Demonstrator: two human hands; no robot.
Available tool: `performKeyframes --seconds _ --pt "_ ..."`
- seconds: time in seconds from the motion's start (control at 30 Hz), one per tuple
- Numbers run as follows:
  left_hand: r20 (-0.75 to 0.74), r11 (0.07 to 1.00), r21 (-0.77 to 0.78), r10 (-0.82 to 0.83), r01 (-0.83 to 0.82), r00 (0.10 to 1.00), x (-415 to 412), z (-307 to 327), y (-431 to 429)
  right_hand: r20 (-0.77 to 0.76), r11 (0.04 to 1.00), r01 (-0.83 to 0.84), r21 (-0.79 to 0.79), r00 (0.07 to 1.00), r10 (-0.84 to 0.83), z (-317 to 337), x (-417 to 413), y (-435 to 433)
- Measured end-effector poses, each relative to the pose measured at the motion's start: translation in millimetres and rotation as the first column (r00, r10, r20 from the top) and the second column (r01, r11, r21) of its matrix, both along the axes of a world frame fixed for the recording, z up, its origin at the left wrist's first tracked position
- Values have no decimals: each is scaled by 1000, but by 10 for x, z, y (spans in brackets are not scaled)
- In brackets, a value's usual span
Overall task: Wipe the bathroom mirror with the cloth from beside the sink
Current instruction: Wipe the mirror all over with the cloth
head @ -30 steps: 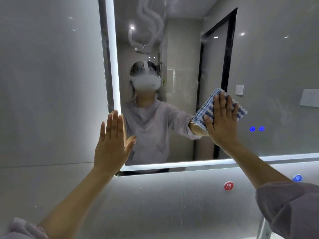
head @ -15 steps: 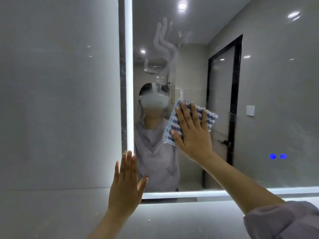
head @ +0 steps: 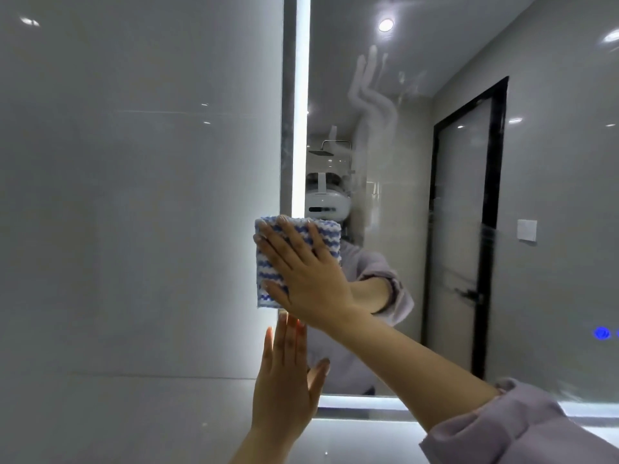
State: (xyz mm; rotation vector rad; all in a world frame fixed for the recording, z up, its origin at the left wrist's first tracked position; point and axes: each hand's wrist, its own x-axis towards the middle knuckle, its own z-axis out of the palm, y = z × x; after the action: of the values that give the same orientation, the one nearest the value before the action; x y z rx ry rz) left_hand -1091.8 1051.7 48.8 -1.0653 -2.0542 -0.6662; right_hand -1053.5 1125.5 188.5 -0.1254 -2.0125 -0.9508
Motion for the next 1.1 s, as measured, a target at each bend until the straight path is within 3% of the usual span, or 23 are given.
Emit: performKeyframes --seconds 0.33,0.7,0.9,1.1 --pt "-59 1000 31 2 0 998 51 9 -67 122 996 28 80 992 -38 107 205 146" --pt "-64 1000 14 27 -26 998 107 30 -90 63 994 108 -6 992 -107 184 796 562" --pt "-23 1000 -8 18 -18 1000 123 43 -90 -16 994 76 -84 997 -77 72 581 408" --pt "-28 999 -27 21 -22 999 96 37 -61 -49 997 73 -4 996 -73 121 199 127"
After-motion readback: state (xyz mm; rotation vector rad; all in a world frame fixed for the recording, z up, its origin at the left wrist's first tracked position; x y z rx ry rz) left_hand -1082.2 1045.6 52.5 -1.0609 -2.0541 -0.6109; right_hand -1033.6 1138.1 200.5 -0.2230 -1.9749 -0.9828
